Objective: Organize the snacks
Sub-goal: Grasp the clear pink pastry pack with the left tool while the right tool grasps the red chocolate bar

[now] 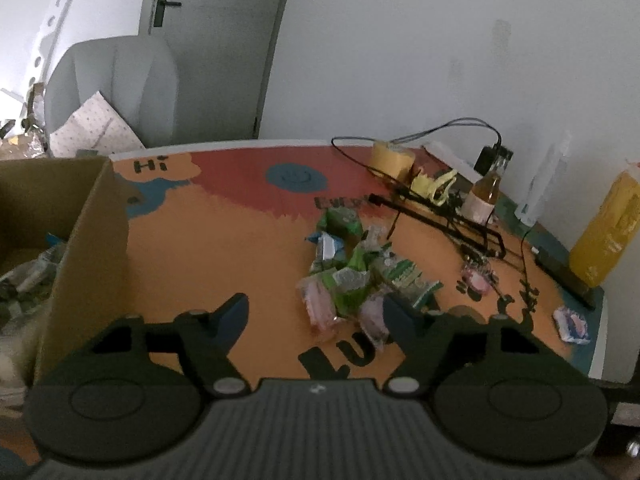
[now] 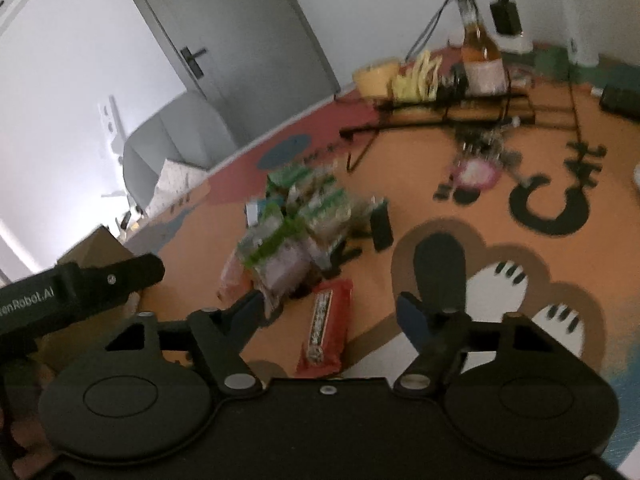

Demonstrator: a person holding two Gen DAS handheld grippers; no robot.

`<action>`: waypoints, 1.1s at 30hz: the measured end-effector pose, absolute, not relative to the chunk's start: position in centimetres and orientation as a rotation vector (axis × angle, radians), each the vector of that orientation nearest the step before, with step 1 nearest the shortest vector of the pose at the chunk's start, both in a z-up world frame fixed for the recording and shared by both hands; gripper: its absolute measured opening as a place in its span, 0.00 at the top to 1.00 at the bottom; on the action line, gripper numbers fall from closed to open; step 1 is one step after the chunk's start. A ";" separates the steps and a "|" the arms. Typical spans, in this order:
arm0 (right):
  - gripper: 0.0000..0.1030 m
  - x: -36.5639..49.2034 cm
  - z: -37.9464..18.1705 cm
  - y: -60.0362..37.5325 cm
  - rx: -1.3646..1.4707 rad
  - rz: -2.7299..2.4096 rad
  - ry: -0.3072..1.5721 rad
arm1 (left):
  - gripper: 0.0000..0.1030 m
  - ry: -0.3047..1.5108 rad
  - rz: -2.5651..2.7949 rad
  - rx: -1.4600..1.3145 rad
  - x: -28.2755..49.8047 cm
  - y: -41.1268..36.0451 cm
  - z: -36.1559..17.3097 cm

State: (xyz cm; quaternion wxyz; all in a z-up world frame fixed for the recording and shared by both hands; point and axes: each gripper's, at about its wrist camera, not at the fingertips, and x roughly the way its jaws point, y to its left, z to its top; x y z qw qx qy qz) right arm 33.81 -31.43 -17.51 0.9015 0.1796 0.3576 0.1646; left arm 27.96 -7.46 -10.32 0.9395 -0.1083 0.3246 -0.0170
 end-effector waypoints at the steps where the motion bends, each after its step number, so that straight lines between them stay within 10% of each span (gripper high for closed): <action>1: 0.35 34.0 -17.9 -31.2 0.370 0.343 0.751 | 0.32 0.670 -0.034 -0.220 28.2 -7.4 -10.6; 9: 0.80 34.9 -18.5 -30.4 0.306 0.362 0.750 | 0.35 0.707 -0.022 -0.215 29.9 -7.3 -12.1; 25: 0.81 36.3 -18.6 -32.5 0.348 0.305 0.727 | 0.51 0.755 -0.015 -0.216 33.4 -7.8 -14.7; 33: 0.67 35.8 -18.3 -31.4 0.287 0.311 0.723 | 0.78 0.770 -0.019 -0.211 33.6 -8.0 -15.6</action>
